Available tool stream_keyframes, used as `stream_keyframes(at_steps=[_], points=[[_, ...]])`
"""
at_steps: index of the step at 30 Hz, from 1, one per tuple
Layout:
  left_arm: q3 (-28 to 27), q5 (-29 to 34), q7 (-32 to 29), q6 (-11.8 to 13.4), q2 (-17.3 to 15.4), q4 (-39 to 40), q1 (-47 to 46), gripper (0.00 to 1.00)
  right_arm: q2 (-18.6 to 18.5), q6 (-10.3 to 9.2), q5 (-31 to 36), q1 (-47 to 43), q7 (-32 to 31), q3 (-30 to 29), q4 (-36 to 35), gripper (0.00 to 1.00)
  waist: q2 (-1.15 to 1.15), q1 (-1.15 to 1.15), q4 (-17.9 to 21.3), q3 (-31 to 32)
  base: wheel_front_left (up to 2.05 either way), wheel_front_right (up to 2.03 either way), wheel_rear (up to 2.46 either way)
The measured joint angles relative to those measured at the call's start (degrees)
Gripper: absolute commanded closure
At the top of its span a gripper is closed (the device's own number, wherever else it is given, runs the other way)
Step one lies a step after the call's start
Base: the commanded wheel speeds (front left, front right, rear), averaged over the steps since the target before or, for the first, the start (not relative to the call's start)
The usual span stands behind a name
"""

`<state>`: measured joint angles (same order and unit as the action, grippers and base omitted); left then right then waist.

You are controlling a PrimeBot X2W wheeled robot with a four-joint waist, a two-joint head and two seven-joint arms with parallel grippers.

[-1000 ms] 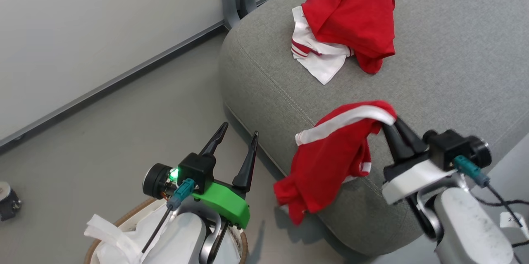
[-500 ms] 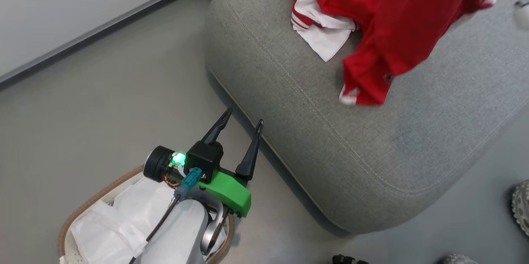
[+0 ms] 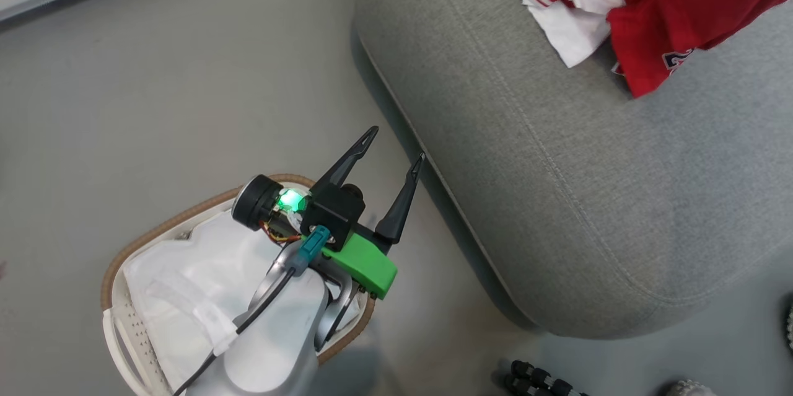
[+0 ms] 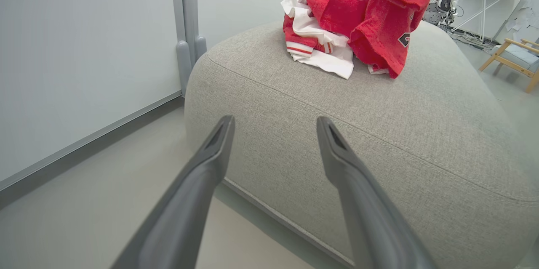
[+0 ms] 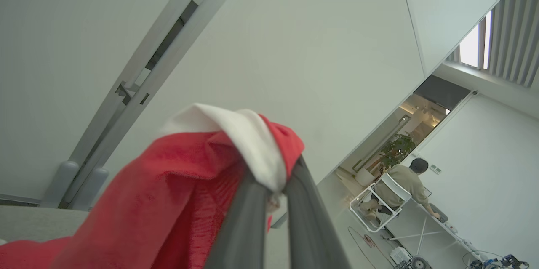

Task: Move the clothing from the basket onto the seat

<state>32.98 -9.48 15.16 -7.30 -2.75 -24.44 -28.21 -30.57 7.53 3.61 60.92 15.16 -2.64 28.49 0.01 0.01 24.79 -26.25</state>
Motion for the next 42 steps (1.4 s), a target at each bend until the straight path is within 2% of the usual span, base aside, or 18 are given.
stream_keyframes(at_steps=[6,11,12,13,14,15,22,28,35,42], points=[[1.2,-0.2,0.0,0.0,0.0,0.0,-1.5,0.00,5.0,0.00,1.6,-7.0,0.0,-4.1,8.7,1.00,0.00,0.00,-3.7,-3.2,0.00,0.00,0.00],[1.9,-0.4,0.0,0.0,0.0,0.0,-1.9,0.00,8.6,0.00,1.9,-13.7,0.0,-4.9,13.1,1.00,0.00,0.00,-6.2,-5.3,0.00,0.00,0.00],[1.9,-0.5,0.0,0.0,0.0,0.0,-1.9,0.00,9.1,0.00,1.7,-15.0,0.0,-5.4,13.8,0.94,0.00,0.00,-6.6,-5.6,0.00,0.00,0.00],[1.7,-0.6,0.0,0.0,0.0,0.0,-1.9,0.00,9.6,0.00,1.4,-16.2,0.0,-5.9,14.5,0.80,0.00,0.00,-6.9,-5.7,0.00,0.00,0.00],[1.7,-0.6,0.0,0.0,0.0,-0.1,-1.9,0.00,10.1,0.00,1.3,-17.2,0.0,-6.4,14.9,0.55,0.00,0.00,-7.1,-5.8,0.00,0.00,0.00],[1.6,-0.7,0.0,0.0,-0.1,-0.2,-1.9,0.00,10.9,0.00,1.2,-19.1,0.0,-6.9,14.9,0.00,0.00,0.00,-7.1,-5.5,0.00,0.00,0.00],[1.1,-1.8,0.0,0.0,-0.1,-1.1,-0.5,0.00,13.4,0.00,-0.7,-26.1,0.0,-8.5,11.9,0.00,0.00,0.00,-5.9,-2.7,0.00,0.00,0.00],[0.6,-3.5,0.0,0.0,-0.1,-1.6,2.2,0.00,13.6,0.00,-2.0,-31.8,0.0,-7.9,8.8,0.00,0.00,-0.01,-4.3,2.2,0.00,0.00,0.00],[-1.7,-5.1,0.0,0.3,0.0,-0.9,6.7,0.00,14.9,0.00,-3.9,-37.0,0.0,-3.9,2.1,0.00,0.00,-0.01,-3.8,8.6,0.00,0.00,0.00],[-5.2,-6.0,0.0,1.9,0.0,-0.1,9.7,0.00,17.1,0.00,-5.8,-38.0,0.0,0.4,-4.4,0.00,0.00,-0.01,-5.3,13.1,0.00,0.00,0.00]])
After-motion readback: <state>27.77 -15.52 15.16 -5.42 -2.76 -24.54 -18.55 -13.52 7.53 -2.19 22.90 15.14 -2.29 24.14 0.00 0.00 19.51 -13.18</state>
